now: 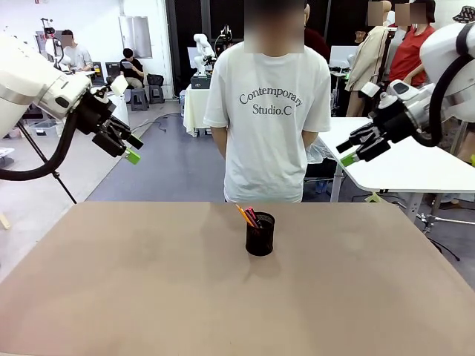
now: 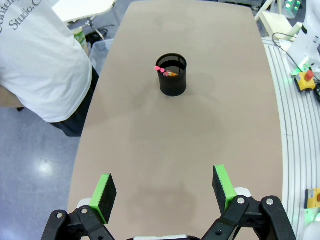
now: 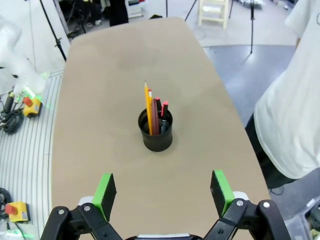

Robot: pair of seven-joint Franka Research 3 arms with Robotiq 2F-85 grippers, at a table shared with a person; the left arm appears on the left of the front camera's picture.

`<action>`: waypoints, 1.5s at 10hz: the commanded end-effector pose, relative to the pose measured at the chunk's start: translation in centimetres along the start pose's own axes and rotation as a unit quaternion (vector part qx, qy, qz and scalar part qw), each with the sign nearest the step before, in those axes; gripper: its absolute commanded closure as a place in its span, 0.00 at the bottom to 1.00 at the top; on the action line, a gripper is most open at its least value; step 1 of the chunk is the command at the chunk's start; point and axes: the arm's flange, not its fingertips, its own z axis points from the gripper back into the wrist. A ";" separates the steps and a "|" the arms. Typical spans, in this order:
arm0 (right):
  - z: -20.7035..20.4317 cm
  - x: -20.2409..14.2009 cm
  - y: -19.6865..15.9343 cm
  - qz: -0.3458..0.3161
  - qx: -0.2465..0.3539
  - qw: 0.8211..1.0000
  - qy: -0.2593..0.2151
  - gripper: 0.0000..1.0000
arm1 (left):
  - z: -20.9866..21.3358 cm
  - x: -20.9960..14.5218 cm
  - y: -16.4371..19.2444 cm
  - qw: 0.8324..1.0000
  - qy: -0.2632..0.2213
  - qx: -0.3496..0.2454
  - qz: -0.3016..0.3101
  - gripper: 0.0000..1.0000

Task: Place the pens into the pen holder.
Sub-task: Pick up a writing instrument from the table and place it into the Pen holder.

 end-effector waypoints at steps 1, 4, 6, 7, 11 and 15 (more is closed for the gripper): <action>2.2 1.1 -0.4 -0.011 0.016 1.000 0.009 0.00 | 0.2 0.2 -0.1 1.000 0.005 -0.004 0.006 0.00; 4.8 2.0 0.2 -0.011 0.005 1.000 0.013 0.00 | 0.2 0.2 -0.1 1.000 0.005 -0.004 0.006 0.00; 4.8 2.0 0.5 -0.008 -0.008 1.000 0.015 0.00 | 0.2 0.2 -0.1 1.000 0.005 -0.004 0.006 0.00; 4.6 1.6 0.1 0.001 0.000 1.000 -0.001 0.00 | 0.2 0.2 -0.1 1.000 0.005 -0.004 0.006 0.00; 4.6 1.6 0.1 0.001 0.000 1.000 -0.001 0.00 | 0.2 0.2 -0.1 1.000 0.005 -0.004 0.006 0.00; 4.6 1.6 0.1 0.001 0.000 1.000 -0.001 0.00 | 0.2 0.2 -0.1 1.000 0.005 -0.004 0.006 0.00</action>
